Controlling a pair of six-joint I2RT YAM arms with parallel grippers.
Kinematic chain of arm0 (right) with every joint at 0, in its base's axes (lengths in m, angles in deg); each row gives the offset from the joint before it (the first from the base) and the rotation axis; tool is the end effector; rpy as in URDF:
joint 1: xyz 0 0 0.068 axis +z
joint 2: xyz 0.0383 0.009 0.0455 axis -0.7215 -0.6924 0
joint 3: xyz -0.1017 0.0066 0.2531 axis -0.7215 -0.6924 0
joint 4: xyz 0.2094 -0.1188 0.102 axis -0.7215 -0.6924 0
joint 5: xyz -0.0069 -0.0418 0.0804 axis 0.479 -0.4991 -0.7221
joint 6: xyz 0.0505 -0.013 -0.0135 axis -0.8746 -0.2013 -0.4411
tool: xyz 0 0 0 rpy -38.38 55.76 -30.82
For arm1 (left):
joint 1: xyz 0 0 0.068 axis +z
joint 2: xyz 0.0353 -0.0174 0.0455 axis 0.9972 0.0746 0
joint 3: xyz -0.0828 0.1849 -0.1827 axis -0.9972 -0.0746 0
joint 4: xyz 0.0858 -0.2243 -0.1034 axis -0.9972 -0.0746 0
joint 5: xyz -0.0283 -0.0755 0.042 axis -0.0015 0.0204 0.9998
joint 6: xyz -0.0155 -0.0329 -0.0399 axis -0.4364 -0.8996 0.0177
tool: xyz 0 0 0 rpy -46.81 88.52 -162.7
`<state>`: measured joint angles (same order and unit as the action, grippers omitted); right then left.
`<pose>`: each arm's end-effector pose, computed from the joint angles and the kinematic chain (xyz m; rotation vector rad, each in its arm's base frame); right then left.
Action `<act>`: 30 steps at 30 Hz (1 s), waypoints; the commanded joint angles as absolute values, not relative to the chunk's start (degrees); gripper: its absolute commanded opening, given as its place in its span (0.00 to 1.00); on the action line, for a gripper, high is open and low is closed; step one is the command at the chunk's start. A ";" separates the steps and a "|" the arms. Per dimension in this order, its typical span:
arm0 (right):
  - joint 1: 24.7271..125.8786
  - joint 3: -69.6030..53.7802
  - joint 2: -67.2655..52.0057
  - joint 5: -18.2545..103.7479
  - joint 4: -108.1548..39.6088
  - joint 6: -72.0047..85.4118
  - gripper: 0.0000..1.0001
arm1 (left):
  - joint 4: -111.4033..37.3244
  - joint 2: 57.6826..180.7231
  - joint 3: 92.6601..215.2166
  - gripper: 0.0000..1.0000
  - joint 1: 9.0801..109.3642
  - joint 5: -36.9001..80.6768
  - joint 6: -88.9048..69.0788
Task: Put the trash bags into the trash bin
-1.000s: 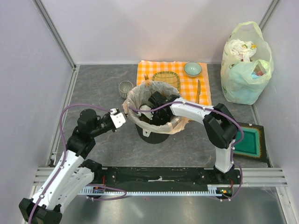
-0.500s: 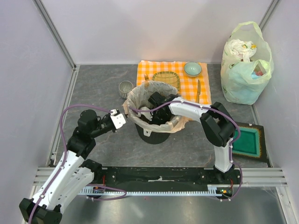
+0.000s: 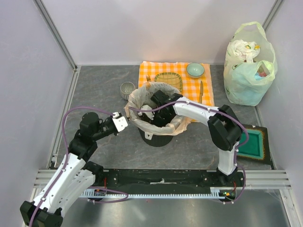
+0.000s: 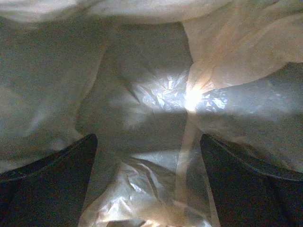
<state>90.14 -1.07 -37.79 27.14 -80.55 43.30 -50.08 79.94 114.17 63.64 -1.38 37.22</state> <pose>0.2680 0.2780 0.1910 -1.7865 2.2577 0.6321 0.1378 -0.0759 0.2867 1.1841 1.3569 -0.3341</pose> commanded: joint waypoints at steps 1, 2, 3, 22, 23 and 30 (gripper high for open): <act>90.65 1.79 -32.20 24.99 -77.54 42.44 0.98 | -50.39 79.48 113.32 0.02 63.92 -0.96 39.11; 90.74 1.97 -31.85 24.99 -77.54 42.35 0.98 | -50.39 79.39 113.23 0.02 63.92 -0.88 38.93; 90.74 2.32 -31.41 24.99 -77.45 42.26 0.98 | -50.57 79.39 113.23 0.02 63.92 -0.88 39.02; 90.56 1.89 -18.84 24.99 -66.20 35.84 0.98 | -56.37 79.83 117.01 0.27 63.92 -2.10 40.34; 90.56 1.71 -18.31 24.64 -66.02 36.02 0.98 | -56.80 79.57 117.45 0.31 63.92 -2.45 40.43; 89.07 1.00 -13.13 25.87 -61.37 34.09 0.98 | -64.88 79.04 121.49 0.59 63.92 -2.81 41.48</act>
<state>90.32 0.81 -17.00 26.25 -66.45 36.35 -59.09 79.61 116.95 63.64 -1.73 39.27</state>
